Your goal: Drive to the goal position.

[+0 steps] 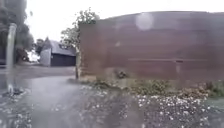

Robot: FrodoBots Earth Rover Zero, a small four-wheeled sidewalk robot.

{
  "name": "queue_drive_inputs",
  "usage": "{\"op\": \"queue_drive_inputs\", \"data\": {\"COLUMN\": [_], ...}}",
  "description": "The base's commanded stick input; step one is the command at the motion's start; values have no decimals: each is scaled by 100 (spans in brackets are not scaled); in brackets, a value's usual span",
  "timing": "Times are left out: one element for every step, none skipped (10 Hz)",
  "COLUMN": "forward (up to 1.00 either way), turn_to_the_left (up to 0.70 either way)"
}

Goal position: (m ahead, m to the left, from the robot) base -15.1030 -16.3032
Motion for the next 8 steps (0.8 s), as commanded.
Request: {"op": "queue_drive_inputs", "data": {"forward": [22,33,33,27,26,26,26,26], "turn_to_the_left": [8,4,7,6,6,-65,-65,-65]}}
